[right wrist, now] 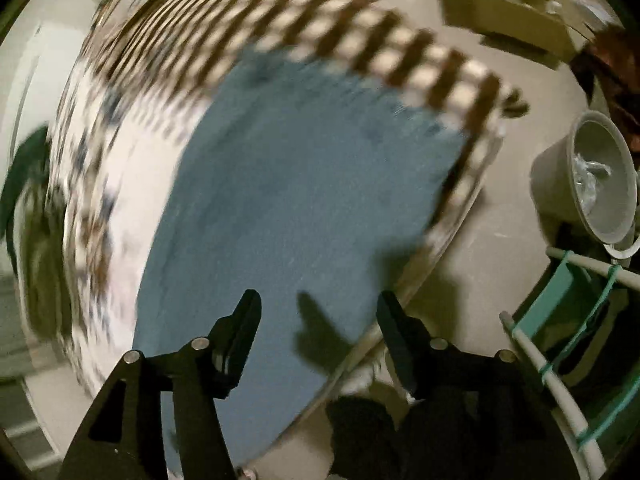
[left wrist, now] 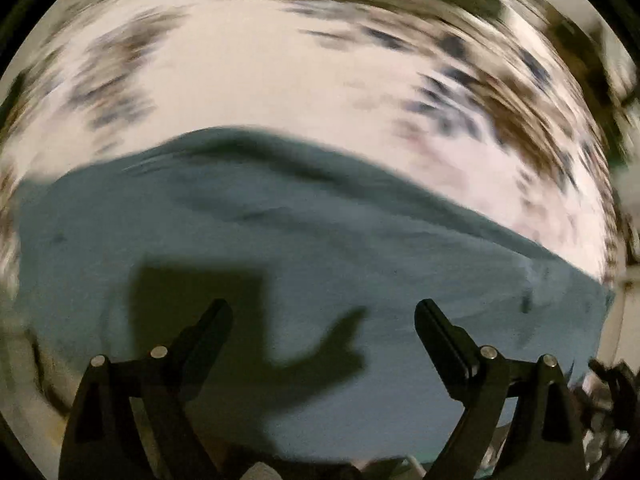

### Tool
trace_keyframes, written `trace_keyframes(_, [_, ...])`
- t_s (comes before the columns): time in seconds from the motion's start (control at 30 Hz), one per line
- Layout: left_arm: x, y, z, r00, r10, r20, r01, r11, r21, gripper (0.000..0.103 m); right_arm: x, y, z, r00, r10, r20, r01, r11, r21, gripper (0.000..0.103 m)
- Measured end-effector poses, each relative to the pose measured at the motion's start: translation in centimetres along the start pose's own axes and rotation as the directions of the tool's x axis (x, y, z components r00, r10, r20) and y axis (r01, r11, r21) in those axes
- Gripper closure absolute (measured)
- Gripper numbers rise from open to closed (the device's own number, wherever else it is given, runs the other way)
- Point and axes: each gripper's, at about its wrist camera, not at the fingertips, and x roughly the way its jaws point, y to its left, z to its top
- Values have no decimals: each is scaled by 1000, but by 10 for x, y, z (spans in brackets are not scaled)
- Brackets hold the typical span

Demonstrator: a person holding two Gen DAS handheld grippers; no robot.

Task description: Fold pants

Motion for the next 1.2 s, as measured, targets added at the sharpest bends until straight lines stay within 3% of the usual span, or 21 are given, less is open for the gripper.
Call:
trace_keyframes(0.07, [29, -36, 10, 999, 35, -22, -32, 992, 123, 10, 10, -17, 13, 1000, 13, 9, -14, 1000, 18, 40])
trace_keyframes(0.13, [47, -51, 15, 998, 60, -35, -53, 983, 173, 10, 18, -30, 17, 998, 59, 39, -60, 998, 34, 40])
trace_keyframes(0.17, [58, -52, 18, 996, 80, -43, -72, 982, 173, 9, 20, -35, 20, 994, 86, 61, -89, 995, 39, 45])
trace_keyframes(0.23, [67, -47, 23, 997, 53, -55, -44, 988, 150, 0, 20, -40, 26, 977, 172, 122, -178, 984, 33, 54])
trace_keyframes(0.37, [72, -42, 22, 997, 64, -36, -57, 986, 155, 0, 24, -50, 35, 932, 304, 196, -321, 945, 59, 51])
trace_keyframes(0.43, [75, -62, 13, 997, 69, -18, -66, 986, 154, 0, 26, -56, 38, 910, 352, 218, -370, 928, 48, 49])
trace_keyframes(0.57, [75, -65, -21, 996, 89, 19, -91, 985, 148, 0, 29, -70, 42, 852, 470, 232, -486, 874, 15, 46])
trace_keyframes(0.6, [77, -65, -21, 996, 90, 26, -93, 985, 147, 0, 31, -72, 44, 826, 515, 230, -532, 846, 15, 46])
trace_keyframes(0.67, [79, -68, -25, 996, 85, 34, -89, 985, 145, 0, 37, -73, 46, 740, 635, 221, -651, 759, -4, 46])
trace_keyframes(0.7, [77, -77, -24, 996, 84, 35, -88, 986, 145, 0, 40, -68, 50, 726, 651, 220, -664, 747, -19, 46])
trace_keyframes(0.73, [76, -78, -26, 996, 83, 34, -87, 985, 147, 0, 44, -62, 53, 730, 651, 208, -660, 750, -33, 46])
trace_keyframes(0.8, [73, -76, -26, 996, 81, 25, -83, 986, 145, 0, 54, -52, 58, 769, 609, 195, -614, 788, -40, 56])
trace_keyframes(0.83, [61, -70, -31, 997, 77, 17, -79, 987, 143, 0, 56, -50, 60, 798, 568, 202, -574, 818, -34, 78])
trace_keyframes(0.87, [54, -67, -32, 997, 70, 13, -71, 988, 138, 0, 56, -49, 58, 818, 536, 208, -543, 839, -26, 94])
trace_keyframes(0.9, [38, -60, -33, 998, 56, 16, -58, 990, 131, 0, 51, -46, 55, 830, 515, 215, -523, 852, -26, 95])
trace_keyframes(1.03, [5, -56, -34, 997, 23, 69, -32, 990, 135, 0, 11, -22, 34, 832, 493, 255, -480, 870, -114, 97])
trace_keyframes(1.2, [-33, -35, -42, 995, -36, 89, 26, 993, 117, 0, -54, 47, -16, 821, 504, 267, -424, 853, -304, 97])
